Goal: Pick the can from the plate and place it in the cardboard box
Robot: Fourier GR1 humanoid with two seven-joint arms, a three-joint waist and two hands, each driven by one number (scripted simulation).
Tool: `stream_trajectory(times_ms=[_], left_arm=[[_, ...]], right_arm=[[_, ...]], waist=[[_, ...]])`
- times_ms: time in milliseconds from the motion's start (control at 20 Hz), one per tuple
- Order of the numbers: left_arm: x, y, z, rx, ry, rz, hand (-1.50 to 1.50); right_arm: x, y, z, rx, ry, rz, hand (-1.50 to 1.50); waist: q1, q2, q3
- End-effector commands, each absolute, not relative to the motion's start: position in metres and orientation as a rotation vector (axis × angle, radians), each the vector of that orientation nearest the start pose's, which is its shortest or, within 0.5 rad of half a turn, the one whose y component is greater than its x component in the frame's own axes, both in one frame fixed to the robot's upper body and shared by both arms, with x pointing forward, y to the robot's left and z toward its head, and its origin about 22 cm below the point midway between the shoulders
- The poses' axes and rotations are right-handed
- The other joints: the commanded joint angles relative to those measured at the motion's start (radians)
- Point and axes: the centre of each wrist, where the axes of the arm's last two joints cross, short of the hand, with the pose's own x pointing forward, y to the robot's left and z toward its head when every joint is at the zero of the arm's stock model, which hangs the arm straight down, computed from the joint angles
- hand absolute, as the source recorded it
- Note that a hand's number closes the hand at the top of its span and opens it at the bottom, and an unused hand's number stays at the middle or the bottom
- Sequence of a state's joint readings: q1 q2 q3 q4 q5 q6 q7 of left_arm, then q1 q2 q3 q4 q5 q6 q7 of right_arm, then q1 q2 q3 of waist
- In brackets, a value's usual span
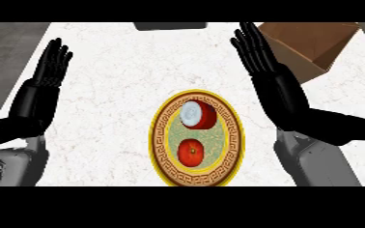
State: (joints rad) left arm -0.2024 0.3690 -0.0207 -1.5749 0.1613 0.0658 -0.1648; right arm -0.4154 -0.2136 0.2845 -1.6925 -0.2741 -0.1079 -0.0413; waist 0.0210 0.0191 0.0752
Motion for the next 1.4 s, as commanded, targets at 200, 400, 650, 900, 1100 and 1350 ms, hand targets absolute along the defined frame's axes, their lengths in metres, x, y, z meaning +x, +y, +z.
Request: stream_trajectory(times_ms=[200,400,650,900,1100,1350], left_arm=[[0.271,0.312,0.036,0.360,-1.618,-0.355,0.00],[0.256,0.313,0.014,0.320,-1.510,-0.364,0.00],[0.264,0.286,0.004,0.325,-1.477,-0.382,0.00],[0.255,0.301,0.000,0.334,-1.455,-0.394,0.00],[0.268,0.303,-0.002,0.350,-1.467,-0.374,0.00],[0.265,0.296,-0.007,0.321,-1.468,-0.402,0.00]], right_arm=[[0.290,-0.249,0.128,0.177,-2.341,0.542,-1.50],[0.296,-0.310,0.107,-0.381,-2.365,0.237,-1.50],[0.271,-0.320,0.063,-0.267,-2.631,0.627,-1.50],[0.230,-0.339,0.043,-0.548,-2.448,1.021,-1.50],[0.189,-0.315,0.055,-0.595,-2.342,1.104,-1.50],[0.160,-0.264,0.065,-0.696,-2.213,1.157,-1.50]], waist=[[-0.063,-0.006,-0.066],[-0.070,0.007,-0.068],[-0.053,-0.009,-0.069],[-0.050,-0.025,-0.076],[-0.064,-0.027,-0.078],[-0.037,-0.023,-0.078]])
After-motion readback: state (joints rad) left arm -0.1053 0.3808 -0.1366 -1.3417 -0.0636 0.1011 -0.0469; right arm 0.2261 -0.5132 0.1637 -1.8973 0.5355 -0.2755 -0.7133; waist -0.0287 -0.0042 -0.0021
